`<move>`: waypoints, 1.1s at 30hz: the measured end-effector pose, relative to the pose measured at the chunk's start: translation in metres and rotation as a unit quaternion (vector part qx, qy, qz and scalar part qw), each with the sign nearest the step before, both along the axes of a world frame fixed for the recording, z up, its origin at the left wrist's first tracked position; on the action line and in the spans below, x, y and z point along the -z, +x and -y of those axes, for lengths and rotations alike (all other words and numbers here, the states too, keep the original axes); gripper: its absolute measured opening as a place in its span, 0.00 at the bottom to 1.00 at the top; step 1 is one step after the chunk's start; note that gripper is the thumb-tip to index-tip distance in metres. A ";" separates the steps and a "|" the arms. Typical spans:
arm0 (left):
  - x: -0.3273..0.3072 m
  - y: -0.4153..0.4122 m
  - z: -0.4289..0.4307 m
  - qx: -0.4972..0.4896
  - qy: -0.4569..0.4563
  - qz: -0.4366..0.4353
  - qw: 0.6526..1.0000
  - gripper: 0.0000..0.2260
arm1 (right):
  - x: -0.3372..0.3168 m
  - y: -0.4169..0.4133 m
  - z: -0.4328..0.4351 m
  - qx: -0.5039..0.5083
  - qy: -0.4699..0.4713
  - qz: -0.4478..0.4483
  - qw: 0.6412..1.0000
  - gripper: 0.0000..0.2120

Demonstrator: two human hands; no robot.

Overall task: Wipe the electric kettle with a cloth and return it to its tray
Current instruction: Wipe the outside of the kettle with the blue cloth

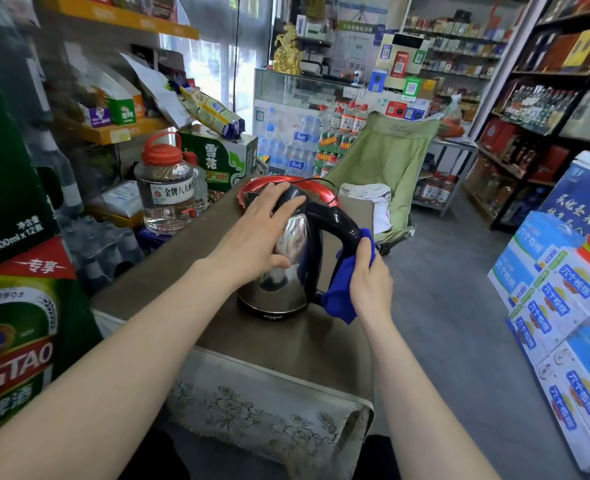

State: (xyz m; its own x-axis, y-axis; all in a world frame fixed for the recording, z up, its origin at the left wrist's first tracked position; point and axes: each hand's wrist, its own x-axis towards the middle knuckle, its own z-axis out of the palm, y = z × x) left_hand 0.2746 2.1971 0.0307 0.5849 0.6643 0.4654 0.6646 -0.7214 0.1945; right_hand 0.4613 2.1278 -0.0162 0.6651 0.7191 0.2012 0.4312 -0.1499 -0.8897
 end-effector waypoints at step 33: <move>-0.019 -0.008 0.011 -0.015 -0.143 0.038 0.989 0.47 | 0.034 -0.034 0.030 -0.289 -0.030 0.218 0.932 0.11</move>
State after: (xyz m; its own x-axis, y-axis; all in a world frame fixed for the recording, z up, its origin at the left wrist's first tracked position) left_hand 0.2670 2.1860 0.0501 0.5327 0.7923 0.2977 0.6605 -0.6090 0.4391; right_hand 0.4275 2.0975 -0.0504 0.0273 0.9507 0.3090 0.7733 0.1758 -0.6091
